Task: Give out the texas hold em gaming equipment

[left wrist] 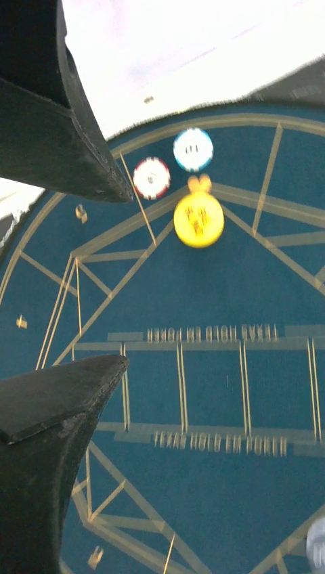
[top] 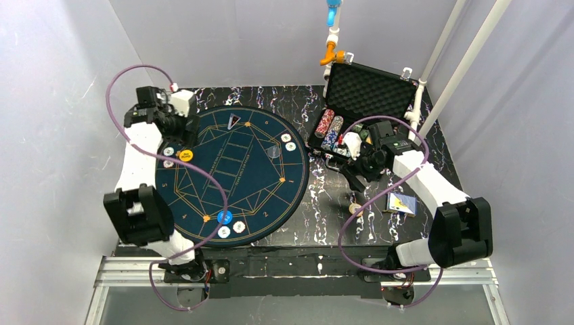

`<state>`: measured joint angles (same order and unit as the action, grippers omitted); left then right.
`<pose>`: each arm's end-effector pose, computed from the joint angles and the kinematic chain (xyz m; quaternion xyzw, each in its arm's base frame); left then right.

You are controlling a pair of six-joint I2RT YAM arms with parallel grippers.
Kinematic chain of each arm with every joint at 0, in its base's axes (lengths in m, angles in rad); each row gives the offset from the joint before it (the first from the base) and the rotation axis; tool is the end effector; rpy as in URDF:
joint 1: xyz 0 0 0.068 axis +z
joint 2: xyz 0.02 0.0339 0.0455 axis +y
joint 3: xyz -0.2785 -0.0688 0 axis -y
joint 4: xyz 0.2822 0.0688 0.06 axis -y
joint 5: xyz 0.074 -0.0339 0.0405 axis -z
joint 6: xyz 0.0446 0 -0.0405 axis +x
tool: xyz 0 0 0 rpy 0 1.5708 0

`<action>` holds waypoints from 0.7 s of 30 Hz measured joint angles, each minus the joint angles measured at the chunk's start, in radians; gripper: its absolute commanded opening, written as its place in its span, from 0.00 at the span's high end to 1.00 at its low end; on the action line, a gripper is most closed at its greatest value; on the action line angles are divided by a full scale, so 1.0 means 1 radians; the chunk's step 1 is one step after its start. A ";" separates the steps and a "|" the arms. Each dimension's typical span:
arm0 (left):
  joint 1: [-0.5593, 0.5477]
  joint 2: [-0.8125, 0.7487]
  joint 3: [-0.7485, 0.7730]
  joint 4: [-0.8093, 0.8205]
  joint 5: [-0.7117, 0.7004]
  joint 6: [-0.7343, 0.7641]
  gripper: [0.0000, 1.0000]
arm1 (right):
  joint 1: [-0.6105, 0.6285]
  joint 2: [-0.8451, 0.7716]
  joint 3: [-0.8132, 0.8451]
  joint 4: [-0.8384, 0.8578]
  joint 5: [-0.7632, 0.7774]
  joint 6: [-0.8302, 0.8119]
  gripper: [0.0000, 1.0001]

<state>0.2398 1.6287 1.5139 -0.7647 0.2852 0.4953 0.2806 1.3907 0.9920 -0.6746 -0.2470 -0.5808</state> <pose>0.3894 0.0823 0.3288 0.1664 0.9176 -0.0043 0.3610 0.2943 0.0962 0.2302 -0.4291 0.8613 0.0815 0.2594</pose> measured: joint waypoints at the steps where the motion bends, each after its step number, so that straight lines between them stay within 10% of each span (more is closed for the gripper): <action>1: -0.032 -0.061 -0.037 -0.007 0.016 -0.006 0.18 | 0.000 -0.015 0.000 -0.020 0.011 -0.010 0.02; 21: -0.179 -0.195 -0.215 -0.066 0.194 -0.206 0.17 | 0.207 0.018 -0.164 -0.088 0.197 -0.108 0.02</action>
<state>0.0608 1.4342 1.2987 -0.8303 0.4793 0.2893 0.4873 1.4082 0.8276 -0.7628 -0.0502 -0.6884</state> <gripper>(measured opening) 0.829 0.981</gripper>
